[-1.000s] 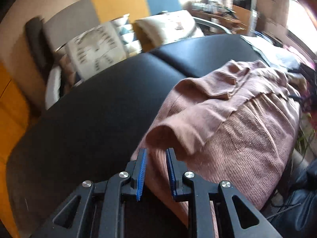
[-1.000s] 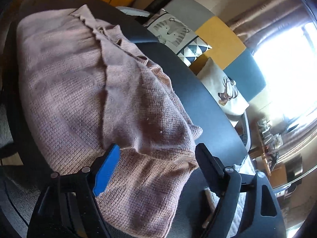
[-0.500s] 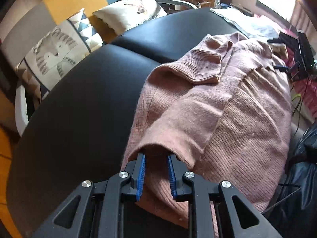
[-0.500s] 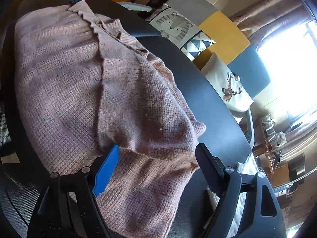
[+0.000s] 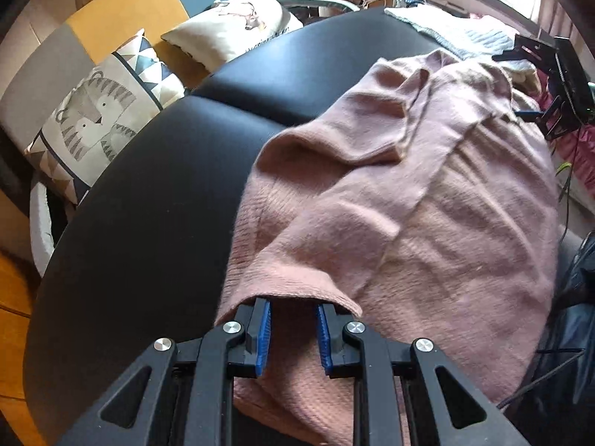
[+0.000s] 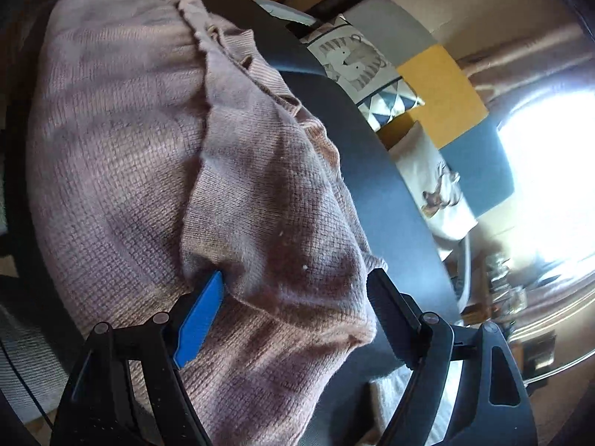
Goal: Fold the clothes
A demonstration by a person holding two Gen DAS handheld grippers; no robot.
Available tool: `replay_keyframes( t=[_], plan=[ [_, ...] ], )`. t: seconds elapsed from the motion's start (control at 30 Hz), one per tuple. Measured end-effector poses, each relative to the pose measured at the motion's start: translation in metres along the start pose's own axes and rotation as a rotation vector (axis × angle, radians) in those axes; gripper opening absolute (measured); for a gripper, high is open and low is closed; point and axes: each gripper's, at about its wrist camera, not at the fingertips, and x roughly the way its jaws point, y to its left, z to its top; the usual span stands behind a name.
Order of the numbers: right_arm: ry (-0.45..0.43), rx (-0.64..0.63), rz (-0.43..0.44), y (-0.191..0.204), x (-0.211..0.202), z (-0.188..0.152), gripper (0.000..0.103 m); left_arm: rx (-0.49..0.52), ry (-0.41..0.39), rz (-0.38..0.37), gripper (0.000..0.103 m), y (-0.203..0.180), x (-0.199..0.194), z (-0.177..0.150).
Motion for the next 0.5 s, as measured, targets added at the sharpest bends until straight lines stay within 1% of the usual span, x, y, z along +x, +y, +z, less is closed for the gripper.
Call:
replay_keyframes(
  t=[0.07,0.13,0.23,0.37,0.43,0.47,0.5],
  plan=[
    [0.005,-0.019,0.008,0.001,-0.004,-0.004,0.082,-0.004,-0.003,-0.004,0.020,-0.001,-0.003,0.001],
    [0.013,-0.081,-0.017,0.008,-0.004,-0.009,0.082,-0.014,-0.004,-0.003,0.020,0.001,-0.002,0.002],
    [-0.001,-0.140,-0.052,0.015,-0.001,-0.011,0.082,-0.041,-0.009,-0.007,0.020,0.004,0.000,0.002],
    [-0.032,-0.203,-0.075,0.023,0.008,0.000,0.082,-0.069,-0.012,-0.014,0.020,0.004,0.003,0.002],
    [-0.036,-0.210,-0.051,0.021,0.013,0.007,0.082,-0.079,-0.014,-0.018,0.020,0.002,0.005,0.002],
    [-0.028,-0.195,-0.026,0.018,0.015,0.009,0.080,-0.085,-0.016,-0.021,0.019,0.001,0.005,0.002],
    [-0.010,-0.160,0.019,0.012,0.017,0.011,0.076,-0.092,-0.021,-0.023,0.018,-0.001,0.006,0.001]
  ],
)
